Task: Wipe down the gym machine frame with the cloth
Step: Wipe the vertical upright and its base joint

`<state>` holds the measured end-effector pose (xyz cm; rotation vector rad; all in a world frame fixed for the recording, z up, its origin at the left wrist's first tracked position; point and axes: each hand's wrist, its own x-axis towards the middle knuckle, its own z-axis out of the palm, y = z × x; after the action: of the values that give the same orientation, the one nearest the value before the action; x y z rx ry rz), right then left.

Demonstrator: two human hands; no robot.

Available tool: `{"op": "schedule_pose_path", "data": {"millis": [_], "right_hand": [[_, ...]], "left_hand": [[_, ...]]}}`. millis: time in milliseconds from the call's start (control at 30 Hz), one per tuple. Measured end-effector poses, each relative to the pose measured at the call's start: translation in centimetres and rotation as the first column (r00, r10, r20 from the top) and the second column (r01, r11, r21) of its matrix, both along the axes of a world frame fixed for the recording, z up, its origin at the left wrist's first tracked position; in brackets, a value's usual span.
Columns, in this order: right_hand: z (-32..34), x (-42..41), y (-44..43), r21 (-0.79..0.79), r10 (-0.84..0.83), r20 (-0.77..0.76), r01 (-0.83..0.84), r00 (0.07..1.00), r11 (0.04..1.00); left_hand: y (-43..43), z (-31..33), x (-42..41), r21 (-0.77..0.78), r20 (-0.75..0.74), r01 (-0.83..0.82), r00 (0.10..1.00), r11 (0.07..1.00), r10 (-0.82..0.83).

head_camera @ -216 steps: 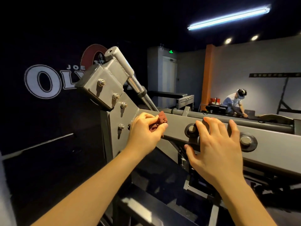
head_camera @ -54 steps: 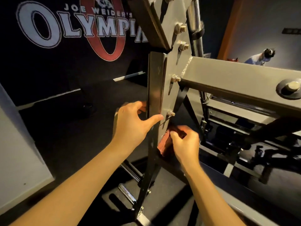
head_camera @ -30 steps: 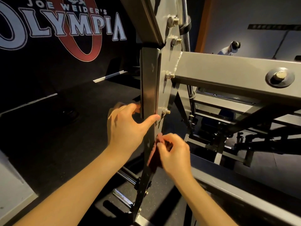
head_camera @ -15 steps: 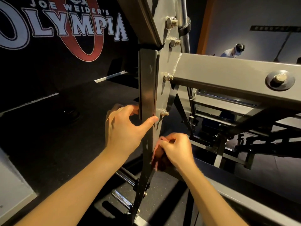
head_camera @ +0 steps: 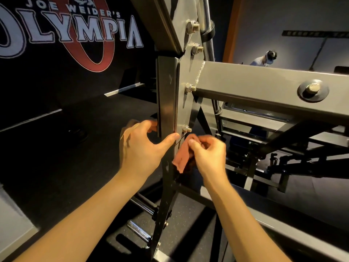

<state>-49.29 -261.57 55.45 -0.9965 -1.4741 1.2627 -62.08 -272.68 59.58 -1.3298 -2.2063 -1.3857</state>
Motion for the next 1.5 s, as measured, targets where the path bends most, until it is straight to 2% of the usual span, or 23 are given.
{"op": "schedule_pose_path", "data": {"millis": [67, 133, 167, 233, 300, 333, 400, 467, 567, 633, 733, 833, 933, 1033, 1133, 1400, 1500], "right_hand": [[0.9, -0.9, -0.2, -0.056, -0.059, -0.157, 0.050, 0.986, 0.997], [0.4, -1.6, 0.3, -0.078, -0.105, -0.140, 0.095, 0.985, 0.992], [-0.1, -1.7, 0.8, -0.057, -0.099, -0.078, 0.095, 0.992, 0.994], [-1.2, -1.1, 1.7, 0.014, -0.051, 0.172, 0.049, 0.984, 0.999], [-2.3, -0.1, 2.1, 0.091, 0.023, 0.446, -0.071, 0.895, 0.993], [-2.7, 0.4, 2.0, 0.110, 0.076, 0.522, -0.156, 0.849, 0.982], [-3.1, 1.4, 1.6, 0.077, 0.195, 0.587, -0.295, 0.786, 0.952], [-2.7, 2.5, 1.4, 0.006, 0.246, 0.610, -0.315, 0.753, 0.949], [-1.5, 3.8, 2.6, 0.005, 0.053, 0.543, -0.066, 0.838, 0.998], [-1.4, 3.0, 2.5, 0.065, -0.051, 0.531, 0.020, 0.846, 0.998], [-3.1, 0.3, -0.3, 0.085, -0.072, 0.477, 0.036, 0.876, 0.996], [-4.4, -0.7, -2.1, 0.128, -0.098, 0.493, 0.039, 0.864, 0.991], [-4.0, 0.1, -2.7, 0.067, 0.024, 0.532, -0.070, 0.847, 0.995], [-4.2, 1.1, -4.0, 0.086, 0.081, 0.522, -0.147, 0.849, 0.985], [-4.0, 1.4, -5.6, 0.061, 0.031, 0.418, -0.062, 0.908, 0.996], [-6.9, 0.2, -9.1, -0.007, -0.049, 0.200, 0.051, 0.979, 0.999], [-7.4, -0.4, -9.3, 0.069, -0.079, 0.198, 0.066, 0.977, 0.995]], "left_hand": [[-0.1, 0.1, 0.2, 0.007, 0.001, -0.001, 1.000, 1.000, 0.001], [0.0, 0.2, 0.3, 0.008, 0.018, -0.008, 1.000, 1.000, 0.008], [0.1, 0.1, 0.2, 0.007, 0.030, -0.013, 0.999, 1.000, 0.013], [0.3, 0.0, 0.0, 0.009, 0.036, -0.009, 0.999, 1.000, 0.009], [0.3, -0.2, -0.1, 0.011, 0.034, -0.002, 0.999, 1.000, 0.002], [0.3, -0.2, -0.2, 0.011, 0.036, -0.004, 0.999, 1.000, 0.004], [0.2, -0.2, -0.2, 0.008, 0.041, 0.000, 0.999, 1.000, 0.000], [0.1, -0.1, -0.2, 0.015, 0.042, 0.016, 0.999, 1.000, -0.017], [-0.4, -0.4, -0.2, 0.022, 0.082, 0.053, 0.995, 0.998, -0.055], [-0.9, -1.1, -0.1, 0.010, 0.116, 0.077, 0.990, 0.997, -0.078], [-1.3, -2.9, -0.4, -0.050, 0.148, 0.110, 0.984, 0.993, -0.102], [-1.5, -4.3, -0.6, -0.066, 0.173, 0.179, 0.971, 0.982, -0.165], [-1.6, -4.7, -1.0, -0.030, 0.222, 0.238, 0.948, 0.971, -0.226], [-2.0, -4.7, -1.6, -0.043, 0.255, 0.291, 0.928, 0.956, -0.271], [-2.6, -4.9, -2.4, -0.061, 0.218, 0.343, 0.921, 0.937, -0.323], [-2.1, -5.8, -4.0, -0.024, 0.210, 0.388, 0.903, 0.921, -0.375], [-1.9, -5.3, -4.0, -0.013, 0.211, 0.388, 0.902, 0.921, -0.377]]}}
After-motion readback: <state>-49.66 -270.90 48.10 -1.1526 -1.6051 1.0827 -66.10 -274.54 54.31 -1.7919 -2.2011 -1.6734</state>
